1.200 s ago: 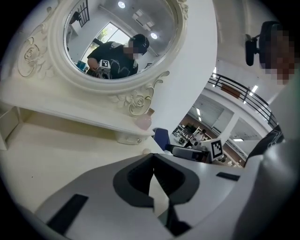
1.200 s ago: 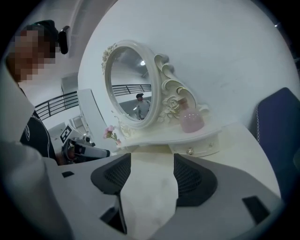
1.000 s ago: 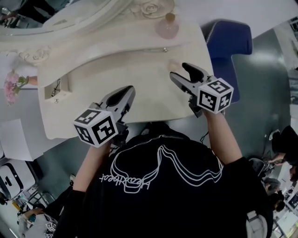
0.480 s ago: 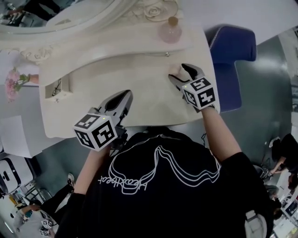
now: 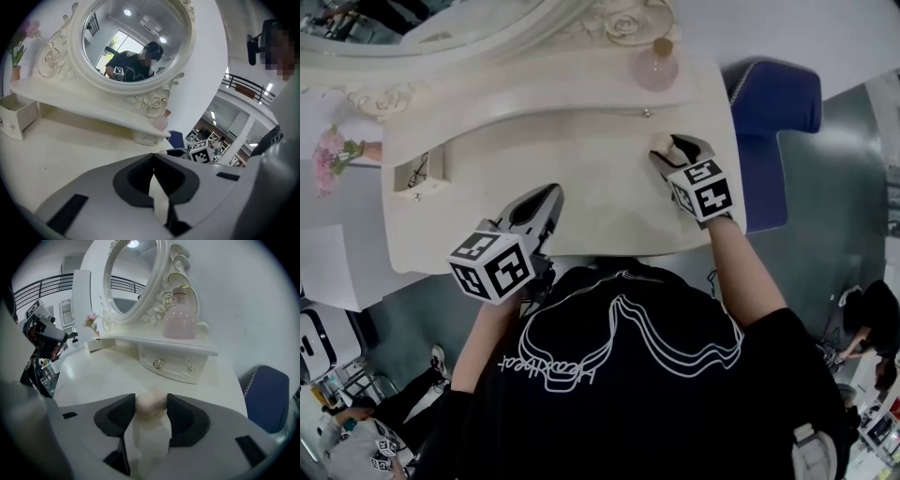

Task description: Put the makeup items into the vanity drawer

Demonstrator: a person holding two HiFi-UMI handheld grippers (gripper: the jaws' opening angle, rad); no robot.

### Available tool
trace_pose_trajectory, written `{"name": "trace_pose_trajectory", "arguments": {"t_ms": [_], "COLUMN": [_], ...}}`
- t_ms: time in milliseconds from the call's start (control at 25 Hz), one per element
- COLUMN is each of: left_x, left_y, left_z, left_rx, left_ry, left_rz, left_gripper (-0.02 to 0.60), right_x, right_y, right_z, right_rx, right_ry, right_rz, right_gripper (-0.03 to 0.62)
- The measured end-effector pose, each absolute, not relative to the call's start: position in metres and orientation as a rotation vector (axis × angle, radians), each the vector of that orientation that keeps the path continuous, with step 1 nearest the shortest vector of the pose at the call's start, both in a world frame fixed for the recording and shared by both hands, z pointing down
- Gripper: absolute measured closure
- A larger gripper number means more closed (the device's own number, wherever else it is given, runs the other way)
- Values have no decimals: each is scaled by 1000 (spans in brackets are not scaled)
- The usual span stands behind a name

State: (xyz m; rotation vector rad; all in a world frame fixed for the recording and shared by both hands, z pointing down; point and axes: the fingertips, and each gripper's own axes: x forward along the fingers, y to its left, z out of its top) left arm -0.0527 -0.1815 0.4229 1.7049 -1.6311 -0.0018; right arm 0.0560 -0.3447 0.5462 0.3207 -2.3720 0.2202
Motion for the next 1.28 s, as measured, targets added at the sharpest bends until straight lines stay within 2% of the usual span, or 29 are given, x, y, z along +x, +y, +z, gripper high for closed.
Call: {"name": "trace_pose_trajectory", "arguments": {"t_ms": [360,600,1280], "left_x": [-55,-55,-84], "left_y": [-181,-177,-139], "left_z": [420,416,388], "left_rx": [1698,1699,1654], "left_ry": [-1644,-1653,-1761], "left_rz": [-16,-15,-68], "left_gripper": [575,575,575], "right_x": [58,59,-15], "right_y": [-345,-345,-266], "right_z": [545,533,403], "right_rx": [339,363,45], "right_ry": [-2362,-2415,-2695], "right_rz": [261,373,375], "right_gripper": [426,437,430]}}
